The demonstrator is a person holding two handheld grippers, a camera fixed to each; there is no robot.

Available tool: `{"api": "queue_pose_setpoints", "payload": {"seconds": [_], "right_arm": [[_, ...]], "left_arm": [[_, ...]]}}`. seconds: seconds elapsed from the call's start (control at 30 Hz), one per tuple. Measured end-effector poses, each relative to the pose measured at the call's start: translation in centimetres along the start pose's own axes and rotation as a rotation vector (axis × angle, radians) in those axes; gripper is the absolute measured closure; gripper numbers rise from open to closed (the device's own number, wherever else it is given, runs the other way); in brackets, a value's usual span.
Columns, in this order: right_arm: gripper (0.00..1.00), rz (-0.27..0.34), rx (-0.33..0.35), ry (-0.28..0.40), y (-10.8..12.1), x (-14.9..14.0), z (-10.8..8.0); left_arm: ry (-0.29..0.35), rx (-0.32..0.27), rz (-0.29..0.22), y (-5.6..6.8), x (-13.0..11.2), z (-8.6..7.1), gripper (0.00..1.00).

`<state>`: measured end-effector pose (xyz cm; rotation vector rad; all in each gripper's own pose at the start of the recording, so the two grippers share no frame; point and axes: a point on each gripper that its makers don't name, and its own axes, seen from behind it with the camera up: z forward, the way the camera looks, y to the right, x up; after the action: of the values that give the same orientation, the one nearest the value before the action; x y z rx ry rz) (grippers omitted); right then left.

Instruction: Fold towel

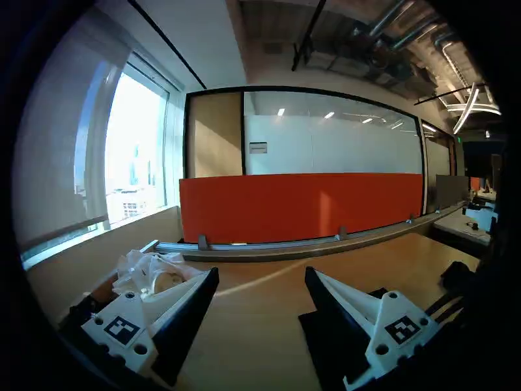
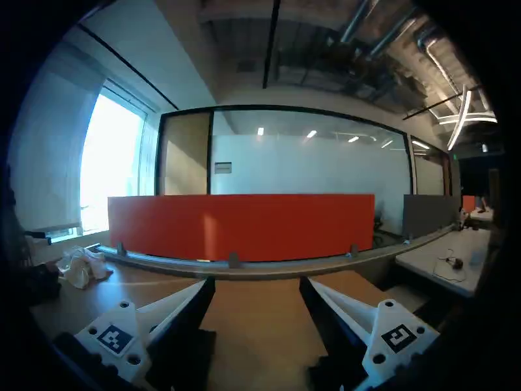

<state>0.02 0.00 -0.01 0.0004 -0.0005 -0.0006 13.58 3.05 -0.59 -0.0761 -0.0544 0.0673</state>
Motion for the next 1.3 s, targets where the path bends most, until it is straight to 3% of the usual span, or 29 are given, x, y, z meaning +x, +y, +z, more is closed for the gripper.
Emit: {"api": "queue_pose_setpoints", "payload": {"seconds": [0.2, 0.4, 0.83, 1.3], "right_arm": [[0.00, -0.029, 0.025, -0.027, -0.3, 0.5, -0.3], [0.00, -0.092, 0.094, -0.099, -1.7, -0.4, -0.7], [0.00, -0.201, 0.284, -0.281, -5.6, -4.1, -1.8], [0.00, -0.275, 0.391, -0.396, -7.5, -8.2, -2.6]], "left_arm": [[-0.040, -0.049, 0.034, 1.2, 1.6, -0.2, 0.02], [-0.105, -0.130, 0.068, 3.0, 1.1, -0.5, 0.02], [-0.263, -0.281, 0.120, 6.1, -3.2, -1.8, 0.02], [-0.362, -0.343, 0.138, 7.8, -8.4, -2.2, 0.02]]}}
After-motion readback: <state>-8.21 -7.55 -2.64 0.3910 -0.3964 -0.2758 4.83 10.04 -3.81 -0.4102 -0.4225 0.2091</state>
